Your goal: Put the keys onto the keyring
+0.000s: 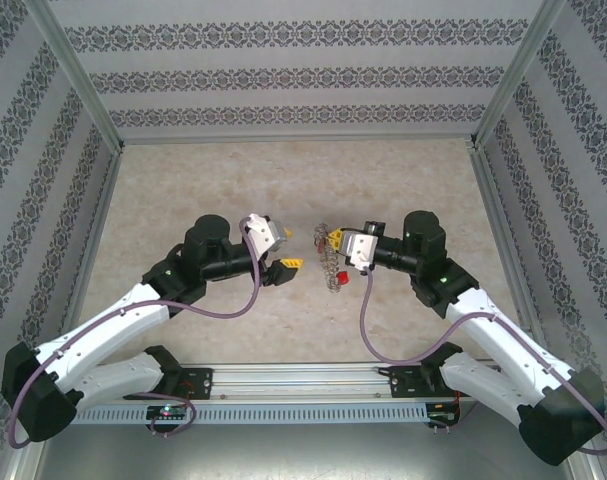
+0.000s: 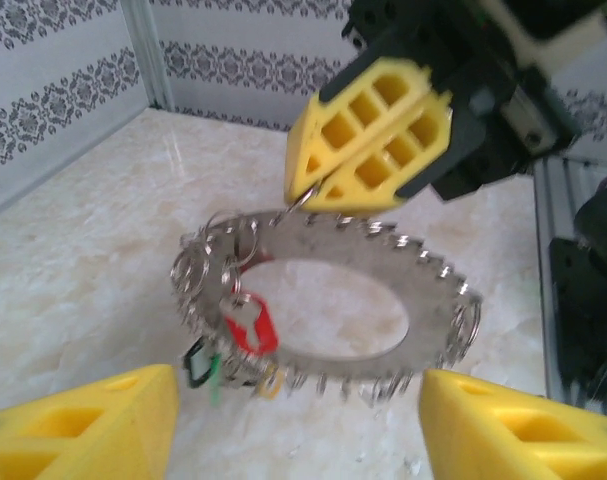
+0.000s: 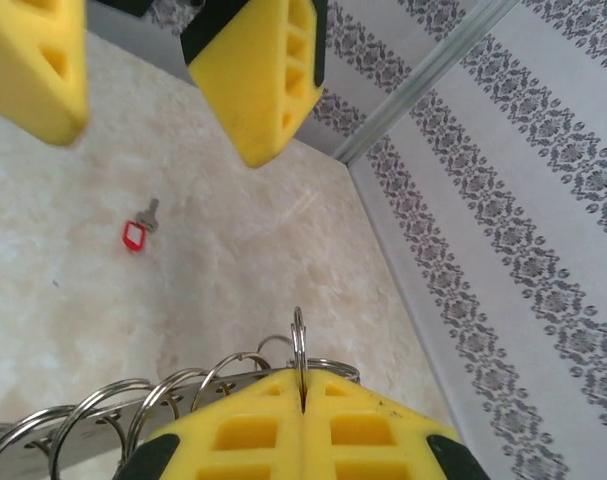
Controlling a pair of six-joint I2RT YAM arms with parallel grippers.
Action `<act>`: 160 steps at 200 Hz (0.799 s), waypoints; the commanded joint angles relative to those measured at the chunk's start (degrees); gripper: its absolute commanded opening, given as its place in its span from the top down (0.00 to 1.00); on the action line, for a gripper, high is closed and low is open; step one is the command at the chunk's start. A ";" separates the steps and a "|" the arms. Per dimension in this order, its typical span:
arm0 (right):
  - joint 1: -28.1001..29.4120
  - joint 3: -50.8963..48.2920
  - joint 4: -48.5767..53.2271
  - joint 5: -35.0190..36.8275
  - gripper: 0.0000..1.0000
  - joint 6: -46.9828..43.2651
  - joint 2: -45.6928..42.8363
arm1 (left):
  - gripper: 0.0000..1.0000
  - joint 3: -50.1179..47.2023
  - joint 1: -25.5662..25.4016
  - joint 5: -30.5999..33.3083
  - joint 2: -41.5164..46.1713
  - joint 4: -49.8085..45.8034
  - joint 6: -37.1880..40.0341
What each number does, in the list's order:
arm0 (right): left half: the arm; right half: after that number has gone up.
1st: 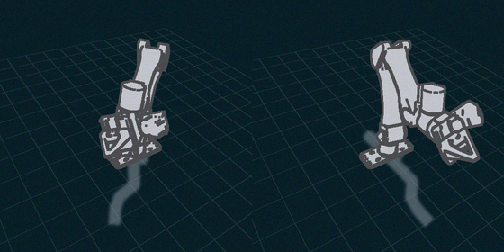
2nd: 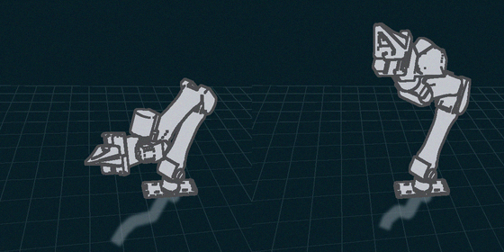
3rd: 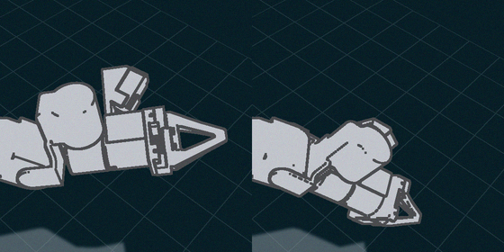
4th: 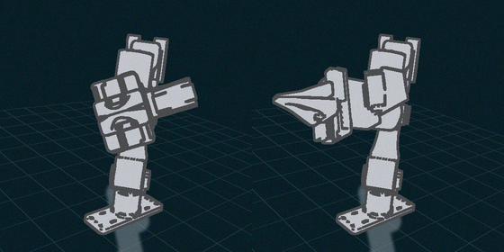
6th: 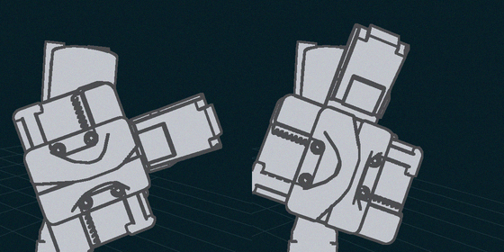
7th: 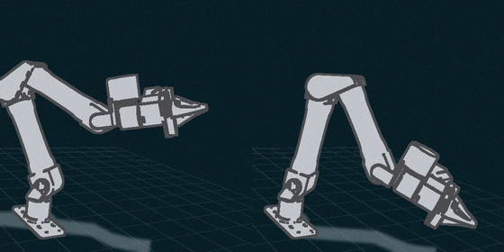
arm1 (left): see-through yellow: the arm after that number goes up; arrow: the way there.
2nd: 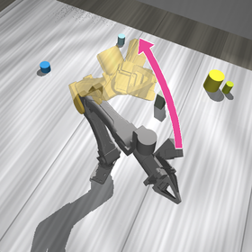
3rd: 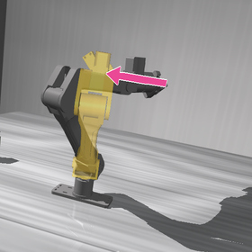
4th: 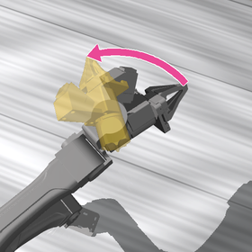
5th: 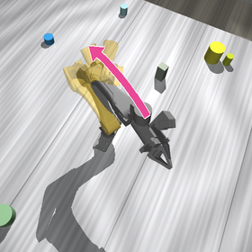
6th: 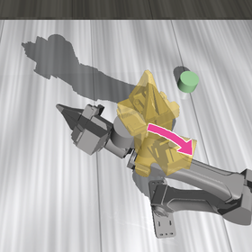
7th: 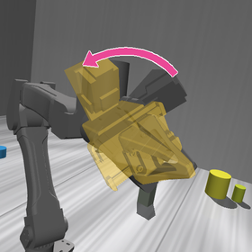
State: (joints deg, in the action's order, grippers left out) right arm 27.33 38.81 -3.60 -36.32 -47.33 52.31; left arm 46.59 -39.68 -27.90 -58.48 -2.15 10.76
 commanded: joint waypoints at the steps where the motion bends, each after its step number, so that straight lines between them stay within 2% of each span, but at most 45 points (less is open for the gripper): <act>1: -0.79 1.56 -1.69 -10.14 1.00 4.25 -0.94 | 0.43 2.28 0.39 -2.95 -1.29 -3.11 8.42; 19: -0.88 1.93 -1.86 -12.63 1.00 5.84 -0.65 | 0.46 0.01 0.32 -5.84 -1.77 4.14 9.77; 44: -0.83 1.88 -2.37 -14.96 1.00 7.92 -0.64 | 0.46 -2.56 0.31 -3.17 -2.11 14.65 6.20; 60: -0.79 1.60 -2.99 -15.78 1.00 9.54 -0.99 | 0.48 -1.79 0.31 -4.72 -2.80 14.99 6.72; 92: -0.79 1.53 -3.03 -17.25 1.00 11.31 -1.07 | 0.59 -0.43 -0.16 -9.64 -4.24 15.76 7.61; 116: -0.71 1.03 -4.28 -17.48 1.00 12.92 -1.06 | 0.61 0.32 -0.74 -12.18 -5.30 15.45 8.82; 160: -0.49 1.18 -4.95 -18.51 1.00 14.40 -0.84 | 0.67 1.16 -1.69 -12.61 -6.78 15.49 9.63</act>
State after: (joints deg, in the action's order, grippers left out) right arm 26.76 38.83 -4.56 -51.11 -34.94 52.25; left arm 45.43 -40.45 -38.00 -64.64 9.98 18.72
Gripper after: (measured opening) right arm 0.050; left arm 0.340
